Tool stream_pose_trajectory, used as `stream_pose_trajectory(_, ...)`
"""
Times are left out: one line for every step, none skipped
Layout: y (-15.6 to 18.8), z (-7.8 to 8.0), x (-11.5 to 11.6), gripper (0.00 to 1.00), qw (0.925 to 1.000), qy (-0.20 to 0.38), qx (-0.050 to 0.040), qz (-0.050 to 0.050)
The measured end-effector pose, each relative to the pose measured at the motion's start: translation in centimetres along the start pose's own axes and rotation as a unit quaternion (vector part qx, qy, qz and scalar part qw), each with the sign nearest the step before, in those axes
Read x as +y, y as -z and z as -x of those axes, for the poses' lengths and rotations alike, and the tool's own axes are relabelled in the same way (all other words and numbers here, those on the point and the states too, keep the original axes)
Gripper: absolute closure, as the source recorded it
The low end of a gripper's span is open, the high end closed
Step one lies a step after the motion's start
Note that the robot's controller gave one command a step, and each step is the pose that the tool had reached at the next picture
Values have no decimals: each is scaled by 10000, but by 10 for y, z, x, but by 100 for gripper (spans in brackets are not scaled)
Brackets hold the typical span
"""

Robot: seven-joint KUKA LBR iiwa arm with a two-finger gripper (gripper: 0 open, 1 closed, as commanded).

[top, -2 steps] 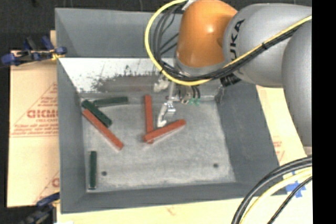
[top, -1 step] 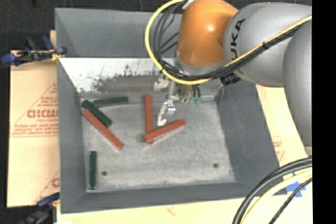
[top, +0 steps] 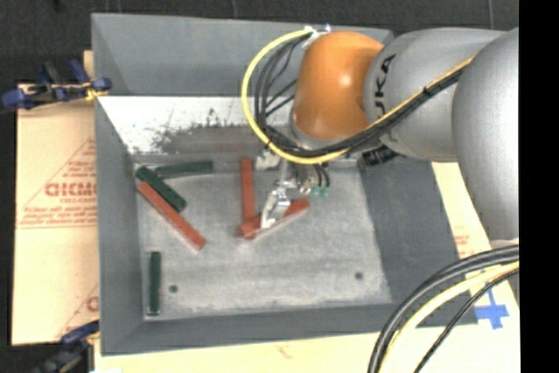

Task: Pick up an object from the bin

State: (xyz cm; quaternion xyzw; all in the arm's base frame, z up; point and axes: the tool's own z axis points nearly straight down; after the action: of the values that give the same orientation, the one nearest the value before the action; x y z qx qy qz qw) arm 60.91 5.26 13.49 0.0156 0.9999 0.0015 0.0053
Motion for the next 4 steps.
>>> stream_pose_trajectory(-54,9,-24,100,9984,552,86,2)
stream_pose_trajectory(-54,9,-24,100,9984,550,86,4)
stream_pose_trajectory(-19,9,-33,100,9984,564,63,-6)
stream_pose_trajectory(17,9,-30,100,9998,187,17,-7)
